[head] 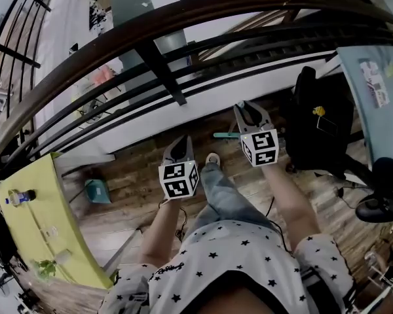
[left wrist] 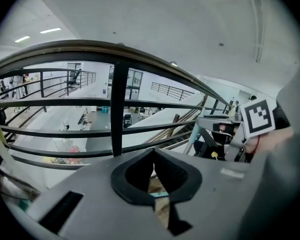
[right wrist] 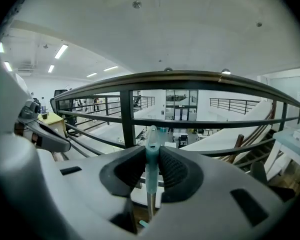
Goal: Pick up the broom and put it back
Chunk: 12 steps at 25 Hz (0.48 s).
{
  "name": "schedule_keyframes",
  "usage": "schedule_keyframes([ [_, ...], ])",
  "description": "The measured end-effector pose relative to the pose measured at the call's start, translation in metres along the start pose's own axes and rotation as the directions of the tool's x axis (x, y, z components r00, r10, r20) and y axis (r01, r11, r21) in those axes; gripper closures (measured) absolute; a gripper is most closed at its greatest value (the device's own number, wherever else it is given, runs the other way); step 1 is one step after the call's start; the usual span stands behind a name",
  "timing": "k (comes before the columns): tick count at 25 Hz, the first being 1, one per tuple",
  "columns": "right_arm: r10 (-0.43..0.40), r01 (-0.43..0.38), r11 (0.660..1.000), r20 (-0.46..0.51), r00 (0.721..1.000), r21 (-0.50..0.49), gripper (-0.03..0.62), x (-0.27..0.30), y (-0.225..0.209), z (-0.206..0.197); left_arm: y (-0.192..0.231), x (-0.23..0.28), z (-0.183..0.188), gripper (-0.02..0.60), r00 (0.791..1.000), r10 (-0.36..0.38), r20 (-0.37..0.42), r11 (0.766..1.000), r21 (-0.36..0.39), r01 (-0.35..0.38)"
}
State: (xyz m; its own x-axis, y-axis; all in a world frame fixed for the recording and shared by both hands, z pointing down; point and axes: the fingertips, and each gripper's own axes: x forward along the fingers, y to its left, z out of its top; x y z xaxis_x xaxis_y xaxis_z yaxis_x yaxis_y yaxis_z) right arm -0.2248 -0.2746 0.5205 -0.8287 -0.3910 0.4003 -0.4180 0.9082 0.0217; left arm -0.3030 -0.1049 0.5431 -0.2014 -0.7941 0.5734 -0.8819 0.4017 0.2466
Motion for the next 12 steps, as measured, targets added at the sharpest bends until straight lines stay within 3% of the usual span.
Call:
schedule_keyframes([
  [12, 0.009, -0.010, 1.000, -0.052, 0.999, -0.024, 0.520, 0.076, -0.008, -0.025, 0.016, 0.042, -0.004, 0.571, 0.999, 0.004, -0.035, 1.000, -0.016, -0.005],
])
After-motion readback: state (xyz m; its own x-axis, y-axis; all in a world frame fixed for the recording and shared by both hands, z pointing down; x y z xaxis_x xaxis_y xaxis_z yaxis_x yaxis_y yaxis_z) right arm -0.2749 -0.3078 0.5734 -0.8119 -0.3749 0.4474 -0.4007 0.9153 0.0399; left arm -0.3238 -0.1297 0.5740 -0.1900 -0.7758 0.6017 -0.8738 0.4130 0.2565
